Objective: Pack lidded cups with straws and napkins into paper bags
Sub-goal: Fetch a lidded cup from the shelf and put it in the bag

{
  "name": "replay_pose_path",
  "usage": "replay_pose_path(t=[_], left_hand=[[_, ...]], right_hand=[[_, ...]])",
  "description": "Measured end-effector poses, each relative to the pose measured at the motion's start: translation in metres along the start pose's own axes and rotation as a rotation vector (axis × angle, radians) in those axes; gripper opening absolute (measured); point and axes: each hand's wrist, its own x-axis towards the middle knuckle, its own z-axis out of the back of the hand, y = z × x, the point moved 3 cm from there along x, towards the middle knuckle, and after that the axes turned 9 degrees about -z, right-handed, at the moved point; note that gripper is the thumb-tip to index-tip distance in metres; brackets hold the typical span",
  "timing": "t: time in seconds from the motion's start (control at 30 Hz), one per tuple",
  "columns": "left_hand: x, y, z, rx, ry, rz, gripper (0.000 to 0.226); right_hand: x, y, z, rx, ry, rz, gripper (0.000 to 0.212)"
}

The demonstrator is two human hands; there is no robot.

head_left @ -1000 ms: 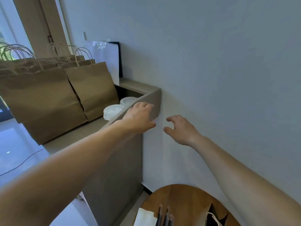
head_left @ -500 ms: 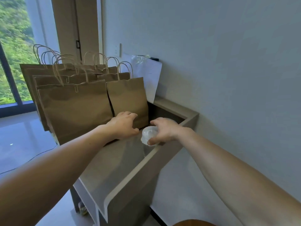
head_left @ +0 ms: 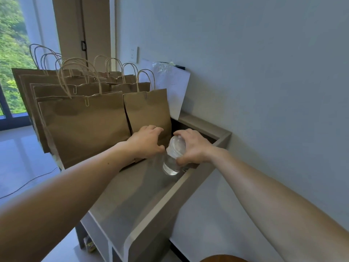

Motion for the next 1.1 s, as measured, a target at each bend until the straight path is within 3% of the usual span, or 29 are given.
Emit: replay_pose_path(t=[0.13, 0.3, 0.5, 0.7, 0.9, 1.1], left_hand=[[0.005, -0.019, 0.019, 0.009, -0.071, -0.003, 0.071], [0.018, -0.074, 0.026, 0.000, -0.076, -0.096, 0.069], [0.035, -0.158, -0.002, -0.040, -0.054, -0.218, 0.073], [0.041, -0.246, -0.065, -0.036, 0.067, -0.316, 0.075], [0.014, -0.330, -0.171, -0.054, 0.311, -0.435, 0.076], [-0.048, -0.360, -0.289, 0.007, 0.741, -0.485, 0.079]], right_hand=[[-0.016, -0.008, 0.049, 0.166, -0.216, 0.002, 0.104], [-0.061, -0.040, 0.101, 0.204, -0.381, -0.063, 0.101], [-0.138, -0.112, 0.116, 0.183, -0.404, -0.231, 0.099], [-0.225, -0.191, 0.086, 0.160, -0.346, -0.441, 0.104], [-0.311, -0.265, 0.021, 0.207, -0.241, -0.652, 0.106], [-0.380, -0.310, -0.054, 0.270, -0.096, -0.788, 0.114]])
